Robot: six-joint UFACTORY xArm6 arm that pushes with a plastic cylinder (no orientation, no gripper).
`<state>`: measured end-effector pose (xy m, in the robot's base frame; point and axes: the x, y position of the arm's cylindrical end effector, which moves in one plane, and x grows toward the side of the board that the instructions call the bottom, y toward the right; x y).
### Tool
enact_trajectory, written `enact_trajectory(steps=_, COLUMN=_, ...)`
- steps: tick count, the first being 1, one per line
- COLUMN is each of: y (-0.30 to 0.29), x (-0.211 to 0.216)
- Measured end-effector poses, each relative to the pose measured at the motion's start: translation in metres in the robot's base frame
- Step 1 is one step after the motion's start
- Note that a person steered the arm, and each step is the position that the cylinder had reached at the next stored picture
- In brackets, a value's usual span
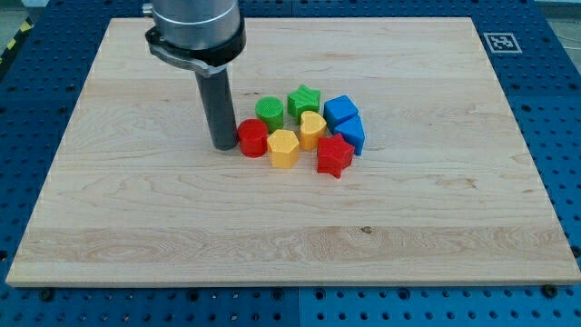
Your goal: Slightly move the red circle towards the right
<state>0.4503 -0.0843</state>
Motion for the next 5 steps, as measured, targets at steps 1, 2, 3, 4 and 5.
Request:
enact_trajectory(steps=1, y=0.003, x=-0.001)
enact_trajectory(steps=2, y=0.003, x=-0.002)
enact_trajectory(steps=3, y=0.005, x=-0.012)
enact_trajectory(steps=4, y=0.008, x=-0.02)
enact_trajectory(steps=5, y=0.008, x=-0.02)
